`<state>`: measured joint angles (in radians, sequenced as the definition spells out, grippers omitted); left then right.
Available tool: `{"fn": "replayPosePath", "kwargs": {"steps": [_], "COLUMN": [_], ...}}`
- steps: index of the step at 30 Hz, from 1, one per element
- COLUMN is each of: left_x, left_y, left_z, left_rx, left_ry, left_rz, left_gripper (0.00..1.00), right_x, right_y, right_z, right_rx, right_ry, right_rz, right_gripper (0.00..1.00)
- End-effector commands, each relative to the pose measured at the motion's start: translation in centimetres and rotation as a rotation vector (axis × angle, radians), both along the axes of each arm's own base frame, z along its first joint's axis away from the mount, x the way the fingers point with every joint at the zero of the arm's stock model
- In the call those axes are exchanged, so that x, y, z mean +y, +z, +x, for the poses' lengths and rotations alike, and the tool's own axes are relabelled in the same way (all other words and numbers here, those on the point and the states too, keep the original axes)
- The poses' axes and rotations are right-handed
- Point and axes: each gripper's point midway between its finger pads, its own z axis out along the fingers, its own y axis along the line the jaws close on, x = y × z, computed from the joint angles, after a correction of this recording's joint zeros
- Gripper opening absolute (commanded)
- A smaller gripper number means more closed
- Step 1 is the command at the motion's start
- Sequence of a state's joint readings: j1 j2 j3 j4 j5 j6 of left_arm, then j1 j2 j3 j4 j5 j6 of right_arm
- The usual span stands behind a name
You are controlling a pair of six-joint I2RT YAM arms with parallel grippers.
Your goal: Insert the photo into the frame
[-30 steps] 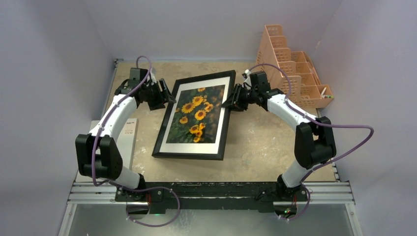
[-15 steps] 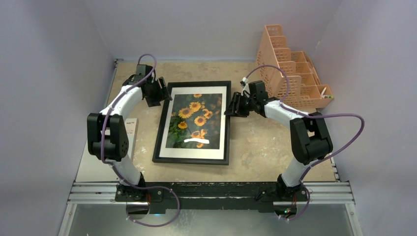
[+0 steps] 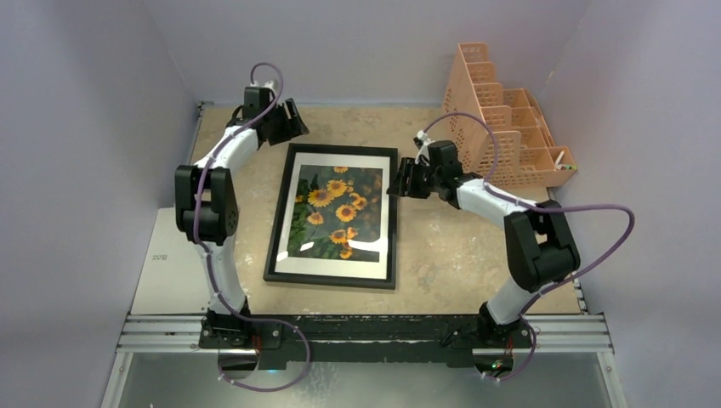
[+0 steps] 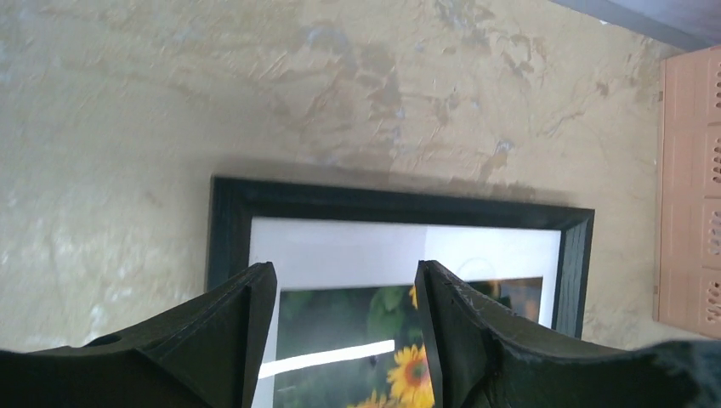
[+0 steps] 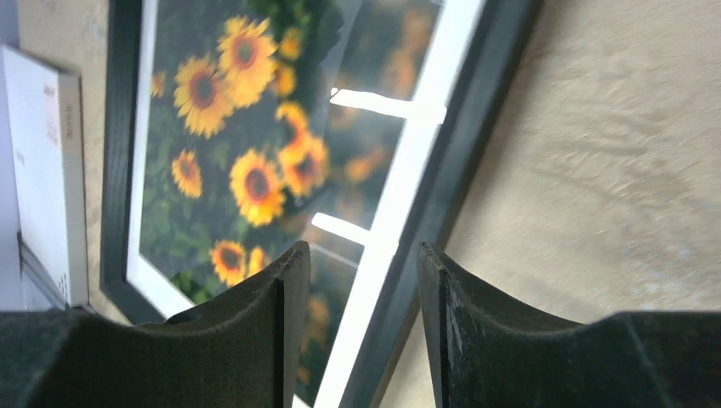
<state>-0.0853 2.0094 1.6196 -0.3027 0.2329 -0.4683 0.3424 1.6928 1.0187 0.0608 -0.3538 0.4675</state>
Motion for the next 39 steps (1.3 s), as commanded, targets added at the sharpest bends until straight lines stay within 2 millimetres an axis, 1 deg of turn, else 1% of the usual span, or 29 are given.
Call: {"fn": "replayPosePath", "kwargs": {"steps": [1, 2, 5, 7, 9, 11, 13, 14, 15, 16, 17, 19, 21, 23, 26, 27, 29, 31, 33, 35, 37, 39], "left_x": [-0.8, -0.6, 0.7, 0.7, 0.5, 0.6, 0.6, 0.4, 0.3, 0.1, -0.2, -0.7, -1.4, -1.9, -2.0, -2.0, -1.9, -1.8, -1.7, -1.5, -0.9, 0.0], "left_y": [0.7, -0.3, -2.2, -2.7, -3.0, -3.5, -4.0, -4.1, -4.6, -5.5, -5.7, -7.1, -8.4, -9.4, -10.0, -10.3, -11.1, -11.7, -12.1, -12.3, -12.4, -12.3], "left_z": [4.3, 4.8, 5.9, 6.7, 7.5, 8.5, 9.5, 10.0, 10.3, 10.5, 10.6, 10.1, 9.1, 8.1, 7.2, 6.9, 6.2, 5.3, 4.5, 3.8, 3.0, 2.2], "left_rx": [-0.115, -0.101, -0.069, -0.084, -0.101, -0.107, -0.120, -0.133, -0.133, -0.128, -0.128, -0.094, -0.054, -0.019, 0.015, 0.031, 0.068, 0.102, 0.128, 0.155, 0.181, 0.210], "left_ry": [-0.058, -0.051, -0.040, -0.058, -0.088, -0.088, -0.100, -0.117, -0.126, -0.140, -0.156, -0.189, -0.224, -0.254, -0.269, -0.268, -0.272, -0.276, -0.280, -0.284, -0.298, -0.307], "left_rz": [-0.018, -0.002, 0.087, 0.110, 0.119, 0.128, 0.117, 0.107, 0.099, 0.086, 0.072, 0.036, 0.005, -0.019, -0.029, -0.027, -0.021, -0.021, -0.025, -0.011, 0.026, 0.071], "left_gripper": [0.63, 0.63, 0.63, 0.63, 0.64, 0.64, 0.65, 0.65, 0.65, 0.65, 0.65, 0.65, 0.64, 0.64, 0.64, 0.64, 0.64, 0.63, 0.62, 0.61, 0.61, 0.61], "right_x": [3.6, 4.7, 8.2, 10.3, 12.5, 14.3, 15.9, 16.4, 16.9, 17.4, 17.8, 18.4, 18.9, 19.2, 19.5, 19.5, 19.4, 19.0, 18.4, 17.4, 16.5, 15.0], "right_y": [3.6, 3.4, 2.2, 1.5, 1.7, 2.5, 3.1, 3.1, 3.1, 2.6, 2.3, 1.6, 0.9, 0.0, -1.5, -2.2, -3.8, -4.9, -5.7, -6.1, -6.5, -7.5], "right_z": [-4.0, -5.5, -10.4, -13.7, -17.1, -20.2, -22.8, -24.0, -25.0, -26.4, -27.4, -29.0, -29.9, -30.3, -30.1, -29.7, -29.2, -28.8, -28.1, -28.0, -27.3, -26.4], "right_rx": [-0.134, -0.140, -0.131, -0.122, -0.118, -0.128, -0.135, -0.132, -0.129, -0.114, -0.097, -0.068, -0.058, -0.036, -0.001, 0.010, 0.045, 0.074, 0.087, 0.117, 0.117, 0.130], "right_ry": [0.183, 0.237, 0.376, 0.458, 0.562, 0.672, 0.771, 0.817, 0.854, 0.897, 0.927, 0.968, 0.974, 0.959, 0.900, 0.865, 0.800, 0.744, 0.675, 0.611, 0.534, 0.440], "right_rz": [0.000, -0.008, -0.045, -0.052, -0.008, 0.042, 0.059, 0.058, 0.055, 0.045, 0.037, 0.019, -0.004, -0.024, -0.057, -0.078, -0.122, -0.160, -0.198, -0.227, -0.244, -0.299], "right_gripper": [0.52, 0.52, 0.52, 0.50, 0.48, 0.47, 0.47, 0.47, 0.47, 0.47, 0.47, 0.47, 0.47, 0.48, 0.48, 0.48, 0.48, 0.48, 0.47, 0.47, 0.47, 0.46]}}
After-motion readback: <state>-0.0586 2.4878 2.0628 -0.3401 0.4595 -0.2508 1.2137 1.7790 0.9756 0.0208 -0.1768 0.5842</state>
